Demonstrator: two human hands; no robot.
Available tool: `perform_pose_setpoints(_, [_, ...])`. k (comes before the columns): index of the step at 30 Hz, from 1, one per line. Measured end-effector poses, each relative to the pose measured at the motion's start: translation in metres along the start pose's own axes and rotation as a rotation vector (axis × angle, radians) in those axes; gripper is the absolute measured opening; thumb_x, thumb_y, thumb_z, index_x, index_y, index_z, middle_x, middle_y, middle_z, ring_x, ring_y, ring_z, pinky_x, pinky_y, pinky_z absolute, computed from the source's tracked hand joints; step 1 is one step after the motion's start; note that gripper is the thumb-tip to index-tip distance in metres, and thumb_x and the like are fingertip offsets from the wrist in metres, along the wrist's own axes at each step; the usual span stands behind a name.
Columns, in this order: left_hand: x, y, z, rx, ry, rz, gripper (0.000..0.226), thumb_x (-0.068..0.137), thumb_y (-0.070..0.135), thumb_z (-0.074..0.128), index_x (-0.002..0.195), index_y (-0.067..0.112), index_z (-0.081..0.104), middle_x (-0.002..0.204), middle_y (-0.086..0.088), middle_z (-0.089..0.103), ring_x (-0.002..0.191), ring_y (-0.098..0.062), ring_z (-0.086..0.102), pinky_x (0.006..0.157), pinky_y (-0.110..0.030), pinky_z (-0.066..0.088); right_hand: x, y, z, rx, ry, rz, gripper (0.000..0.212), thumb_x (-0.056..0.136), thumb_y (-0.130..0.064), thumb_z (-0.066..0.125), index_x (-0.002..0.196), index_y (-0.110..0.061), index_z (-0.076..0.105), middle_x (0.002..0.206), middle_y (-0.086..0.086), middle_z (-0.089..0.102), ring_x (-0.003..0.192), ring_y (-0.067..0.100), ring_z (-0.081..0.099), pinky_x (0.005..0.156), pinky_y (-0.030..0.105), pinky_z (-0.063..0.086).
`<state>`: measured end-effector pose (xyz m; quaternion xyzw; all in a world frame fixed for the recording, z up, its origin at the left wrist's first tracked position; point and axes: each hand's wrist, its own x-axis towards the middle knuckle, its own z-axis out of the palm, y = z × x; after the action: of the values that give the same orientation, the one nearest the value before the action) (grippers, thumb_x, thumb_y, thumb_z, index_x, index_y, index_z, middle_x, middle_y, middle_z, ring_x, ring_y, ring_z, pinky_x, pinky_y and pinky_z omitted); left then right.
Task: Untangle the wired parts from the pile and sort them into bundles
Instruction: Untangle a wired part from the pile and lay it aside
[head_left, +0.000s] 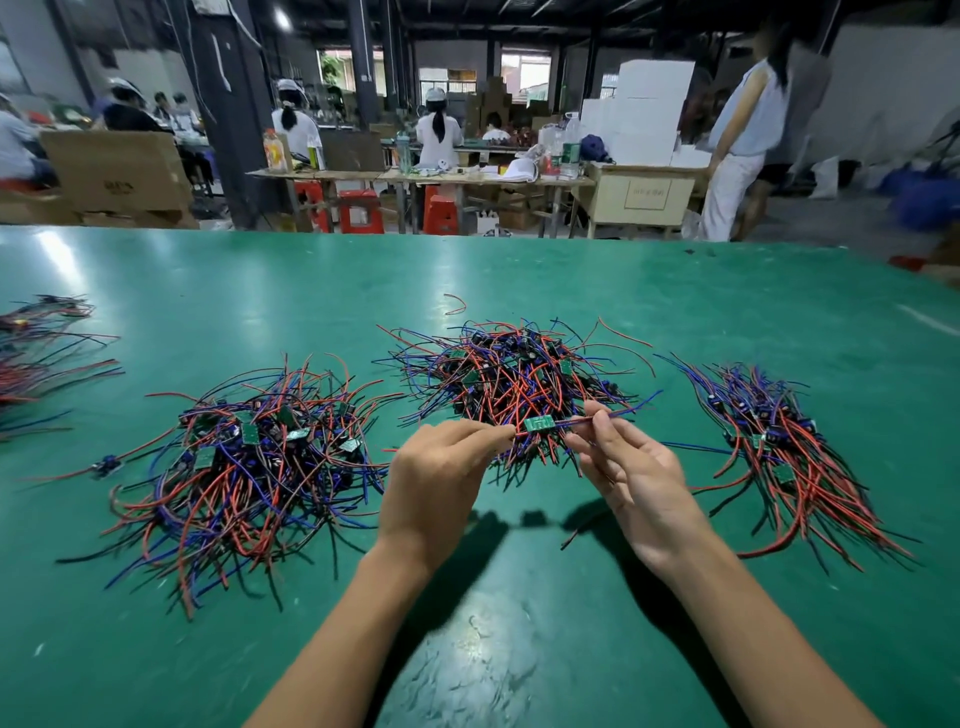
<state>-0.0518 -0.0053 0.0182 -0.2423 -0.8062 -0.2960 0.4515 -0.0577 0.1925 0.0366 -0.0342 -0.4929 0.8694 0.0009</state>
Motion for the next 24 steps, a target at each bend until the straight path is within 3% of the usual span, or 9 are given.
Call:
perform_pose_setpoints(3, [0.001, 0.002, -0.002, -0.092, -0.107, -0.200, 0.014, 0.089, 0.033, 0.074, 0.091, 0.021, 0.081, 0.083, 0.011, 0.077, 0.068, -0.012, 0.070, 0.068, -0.038, 0.055, 0.001, 0.000, 0.000, -0.067, 0.063, -0.076, 0.016, 0.083, -0.030, 0.072, 0.094, -0.019, 0.074, 0.089, -0.003, 0.078, 0.074, 0.009, 0.075, 0.061, 0.015, 0.055])
perform_pose_setpoints(5, [0.003, 0.005, -0.002, -0.194, -0.197, -0.360, 0.017, 0.088, 0.043, 0.073, 0.084, 0.028, 0.080, 0.072, 0.017, 0.073, 0.059, 0.001, 0.063, 0.060, -0.026, 0.050, 0.001, 0.000, 0.000, -0.114, 0.102, -0.110, 0.010, 0.089, -0.030, 0.071, 0.091, -0.020, 0.071, 0.093, -0.002, 0.079, 0.075, 0.011, 0.075, 0.059, 0.017, 0.055])
perform_pose_setpoints(8, [0.004, 0.008, 0.001, -0.349, -0.332, -0.531, 0.021, 0.089, 0.044, 0.073, 0.075, 0.028, 0.077, 0.066, 0.013, 0.072, 0.046, 0.002, 0.048, 0.051, -0.012, 0.033, 0.003, 0.001, -0.003, -0.161, 0.148, -0.110, 0.013, 0.094, -0.032, 0.068, 0.095, -0.020, 0.065, 0.095, 0.003, 0.079, 0.073, 0.012, 0.075, 0.056, 0.021, 0.057])
perform_pose_setpoints(10, [0.005, 0.008, 0.002, -0.471, -0.447, -0.617, 0.020, 0.090, 0.042, 0.072, 0.080, 0.026, 0.079, 0.069, 0.009, 0.074, 0.044, -0.002, 0.045, 0.049, -0.016, 0.038, 0.003, 0.002, -0.001, -0.187, 0.175, -0.117, 0.016, 0.098, -0.033, 0.064, 0.096, -0.018, 0.057, 0.093, 0.008, 0.079, 0.067, 0.014, 0.074, 0.054, 0.025, 0.058])
perform_pose_setpoints(14, [0.005, 0.007, 0.002, -0.552, -0.532, -0.693, 0.020, 0.088, 0.041, 0.074, 0.083, 0.022, 0.081, 0.066, 0.002, 0.074, 0.043, -0.005, 0.045, 0.047, -0.014, 0.035, 0.004, -0.002, -0.002, -0.185, 0.281, -0.282, 0.020, 0.106, -0.032, 0.052, 0.095, -0.015, 0.047, 0.076, 0.004, 0.075, 0.057, 0.023, 0.071, 0.047, 0.034, 0.057])
perform_pose_setpoints(18, [0.003, 0.010, 0.004, -0.626, -0.570, -0.702, 0.024, 0.087, 0.044, 0.072, 0.084, 0.022, 0.081, 0.066, -0.001, 0.073, 0.044, -0.006, 0.046, 0.048, -0.015, 0.037, 0.031, -0.041, -0.014, -0.285, 0.513, -0.503, 0.016, 0.105, -0.031, 0.052, 0.091, -0.023, 0.051, 0.058, -0.006, 0.064, 0.038, 0.013, 0.056, 0.038, 0.026, 0.047])
perform_pose_setpoints(21, [0.003, 0.013, 0.003, -0.654, -0.604, -0.693, 0.030, 0.090, 0.049, 0.066, 0.086, 0.024, 0.081, 0.072, -0.001, 0.076, 0.049, -0.011, 0.054, 0.052, -0.019, 0.046, 0.069, -0.089, -0.033, -0.586, 0.599, -0.578, 0.016, 0.101, -0.034, 0.057, 0.089, -0.023, 0.059, 0.067, -0.005, 0.071, 0.036, 0.013, 0.057, 0.042, 0.027, 0.047])
perform_pose_setpoints(22, [0.003, 0.014, 0.003, -0.638, -0.593, -0.695, 0.030, 0.092, 0.048, 0.064, 0.086, 0.024, 0.081, 0.072, 0.000, 0.076, 0.049, -0.012, 0.055, 0.053, -0.020, 0.047, 0.081, -0.104, -0.043, -0.773, 0.611, -0.577, 0.017, 0.098, -0.036, 0.058, 0.091, -0.022, 0.065, 0.077, 0.000, 0.075, 0.045, 0.017, 0.064, 0.051, 0.031, 0.053])
perform_pose_setpoints(24, [0.003, 0.013, 0.003, -0.580, -0.568, -0.702, 0.028, 0.096, 0.043, 0.063, 0.084, 0.024, 0.081, 0.071, 0.002, 0.075, 0.050, -0.014, 0.056, 0.054, -0.023, 0.047, 0.102, -0.126, -0.068, -1.200, 0.634, -0.476, 0.025, 0.096, -0.037, 0.061, 0.104, -0.017, 0.075, 0.098, 0.013, 0.077, 0.080, 0.032, 0.073, 0.076, 0.039, 0.058])
